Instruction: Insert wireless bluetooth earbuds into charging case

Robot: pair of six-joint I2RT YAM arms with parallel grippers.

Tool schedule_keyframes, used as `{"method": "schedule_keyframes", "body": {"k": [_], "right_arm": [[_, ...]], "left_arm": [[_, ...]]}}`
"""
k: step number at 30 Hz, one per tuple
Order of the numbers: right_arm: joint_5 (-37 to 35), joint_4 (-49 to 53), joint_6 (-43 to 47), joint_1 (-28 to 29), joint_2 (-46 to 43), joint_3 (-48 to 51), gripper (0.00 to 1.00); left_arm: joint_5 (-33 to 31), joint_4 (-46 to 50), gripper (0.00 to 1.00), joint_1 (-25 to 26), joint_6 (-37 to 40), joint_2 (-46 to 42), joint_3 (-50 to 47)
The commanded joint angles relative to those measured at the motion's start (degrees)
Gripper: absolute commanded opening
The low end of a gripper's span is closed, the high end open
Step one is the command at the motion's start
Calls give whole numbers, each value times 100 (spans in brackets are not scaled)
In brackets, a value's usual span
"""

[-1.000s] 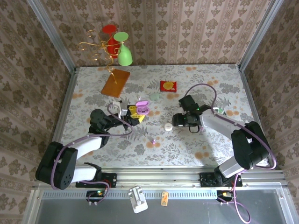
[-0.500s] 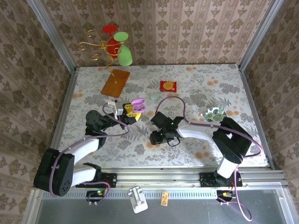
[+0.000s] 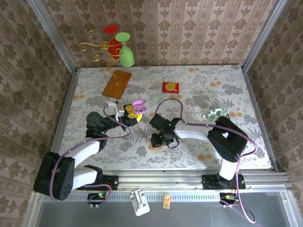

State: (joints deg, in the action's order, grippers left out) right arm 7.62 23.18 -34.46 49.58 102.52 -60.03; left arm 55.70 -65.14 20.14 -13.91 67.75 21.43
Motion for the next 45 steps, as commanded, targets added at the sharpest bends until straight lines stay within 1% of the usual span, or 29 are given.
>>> {"method": "schedule_keyframes", "body": {"k": [1,8,12,13,23,27,37,40,45], "right_arm": [[-351,438,175,-103,-90,-79,38],[-733,727,422,-197,-179,-180,41],[-843,982,560,-239,-290,-183,50],[-901,1021,571,-247,-300,-169,51],[-925,1083,505,-311,-431,30,51],[-1066,1214,476,-352,-482,96,52],[-1280,1160,286,-719,-640,250,51],[-1182,973,256,-805,-696,263,51],[-505,333,212,-936,-714,303,50]], "left_arm": [[20,-25,26,-32,117,-121,-35],[30,-9,26,-36,126,-147,-43],[33,2,26,-37,139,-156,-30],[41,11,26,-41,143,-148,-29],[53,59,26,-56,178,-172,-8],[59,72,26,-59,189,-165,1],[64,70,26,-63,174,-165,-6],[58,68,26,-63,177,-157,-5],[59,72,26,-63,187,-139,-6]]}}
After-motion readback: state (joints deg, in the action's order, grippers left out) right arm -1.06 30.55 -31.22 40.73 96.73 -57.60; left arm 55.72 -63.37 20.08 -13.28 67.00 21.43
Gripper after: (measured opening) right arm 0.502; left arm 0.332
